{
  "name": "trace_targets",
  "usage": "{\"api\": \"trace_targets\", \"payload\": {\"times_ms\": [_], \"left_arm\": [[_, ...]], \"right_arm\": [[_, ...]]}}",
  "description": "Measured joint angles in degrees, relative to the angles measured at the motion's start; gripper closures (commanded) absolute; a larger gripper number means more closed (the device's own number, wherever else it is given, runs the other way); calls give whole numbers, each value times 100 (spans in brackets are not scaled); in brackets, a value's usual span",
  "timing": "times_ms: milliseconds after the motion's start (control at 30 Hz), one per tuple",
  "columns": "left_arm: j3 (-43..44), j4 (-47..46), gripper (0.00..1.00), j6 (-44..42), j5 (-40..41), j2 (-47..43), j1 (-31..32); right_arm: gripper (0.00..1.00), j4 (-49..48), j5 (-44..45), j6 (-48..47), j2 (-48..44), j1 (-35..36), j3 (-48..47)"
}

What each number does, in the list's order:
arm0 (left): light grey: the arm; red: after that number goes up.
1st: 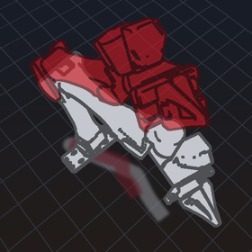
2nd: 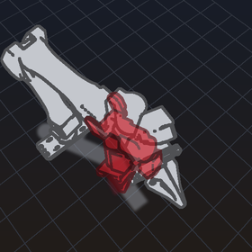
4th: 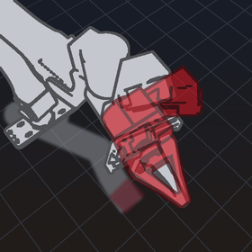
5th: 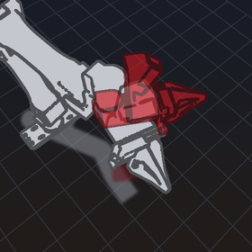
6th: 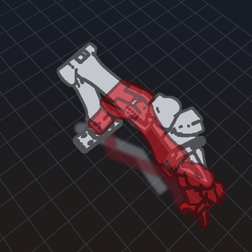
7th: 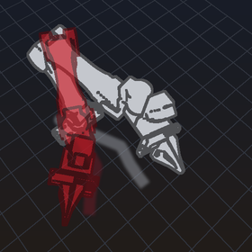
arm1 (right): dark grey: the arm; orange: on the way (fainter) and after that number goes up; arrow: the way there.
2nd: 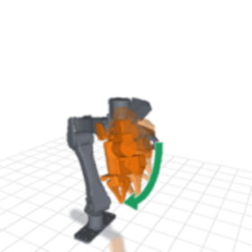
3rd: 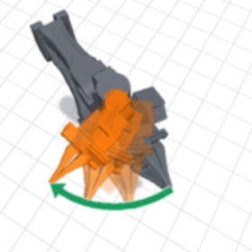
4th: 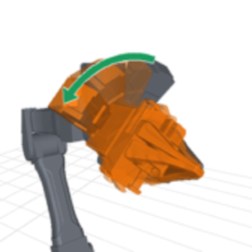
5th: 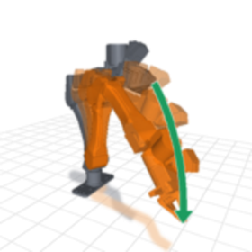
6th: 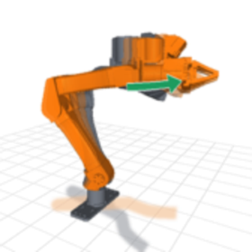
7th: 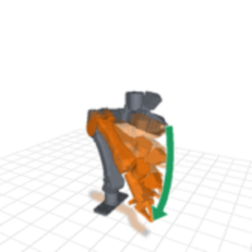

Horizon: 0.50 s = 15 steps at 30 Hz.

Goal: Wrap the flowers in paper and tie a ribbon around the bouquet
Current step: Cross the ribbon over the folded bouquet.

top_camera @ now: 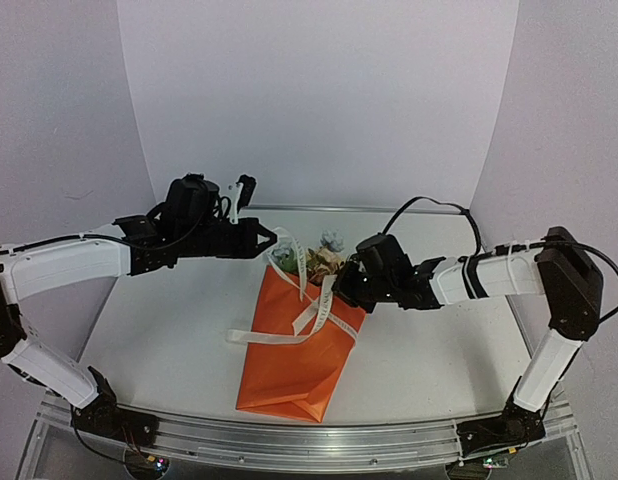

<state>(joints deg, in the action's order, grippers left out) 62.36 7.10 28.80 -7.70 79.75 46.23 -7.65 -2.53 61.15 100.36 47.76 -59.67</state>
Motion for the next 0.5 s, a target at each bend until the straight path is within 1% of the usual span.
{"api": "trace_targets", "payload": {"times_ms": [100, 233, 400, 500], "left_arm": [[55, -3, 100, 12, 120, 32, -5], [70, -1, 100, 31, 204, 67, -19], [138, 41, 100, 103, 235, 229, -54], [141, 41, 100, 122, 233, 294, -59]], "right_arm": [[100, 127, -145, 88, -25, 45, 282], [100, 584, -204, 58, -173, 102, 389], [100, 1301, 68, -278, -703, 131, 371], [100, 1684, 285, -567, -889, 145, 199]]}}
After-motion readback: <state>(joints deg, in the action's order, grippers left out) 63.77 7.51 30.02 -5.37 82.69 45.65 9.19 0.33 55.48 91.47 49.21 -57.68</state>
